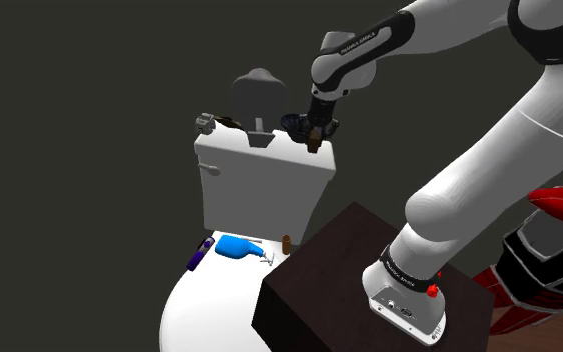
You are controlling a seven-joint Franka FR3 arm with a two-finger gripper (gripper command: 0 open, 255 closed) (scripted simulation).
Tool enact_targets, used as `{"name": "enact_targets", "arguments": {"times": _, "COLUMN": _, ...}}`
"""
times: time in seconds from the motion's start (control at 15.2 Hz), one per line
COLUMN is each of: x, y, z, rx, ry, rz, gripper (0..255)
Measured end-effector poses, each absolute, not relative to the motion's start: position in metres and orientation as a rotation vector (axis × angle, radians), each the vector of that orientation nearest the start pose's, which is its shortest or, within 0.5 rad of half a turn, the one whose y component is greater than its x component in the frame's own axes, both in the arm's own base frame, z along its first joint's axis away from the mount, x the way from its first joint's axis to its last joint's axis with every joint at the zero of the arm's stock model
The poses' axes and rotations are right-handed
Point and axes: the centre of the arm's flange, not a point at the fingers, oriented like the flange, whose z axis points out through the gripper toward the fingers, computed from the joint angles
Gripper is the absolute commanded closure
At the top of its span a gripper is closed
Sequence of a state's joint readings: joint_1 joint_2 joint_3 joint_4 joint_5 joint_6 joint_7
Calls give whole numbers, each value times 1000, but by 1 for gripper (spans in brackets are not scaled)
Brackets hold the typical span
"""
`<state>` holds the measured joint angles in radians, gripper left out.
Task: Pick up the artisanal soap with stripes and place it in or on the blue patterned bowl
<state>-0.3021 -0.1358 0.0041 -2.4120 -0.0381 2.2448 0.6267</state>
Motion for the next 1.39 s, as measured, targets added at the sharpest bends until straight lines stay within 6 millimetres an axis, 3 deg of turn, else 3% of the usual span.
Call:
{"name": "enact_targets", "arguments": {"times": 1.12, "x": 449, "y": -139, "z": 450, "rx": -2860, "ry": 1382, "rz": 42, "gripper": 255}}
{"name": "enact_targets", "arguments": {"times": 1.39, "x": 478, "y": -161, "z": 452, "rx": -2859, "ry": 1382, "rz": 42, "gripper": 255}}
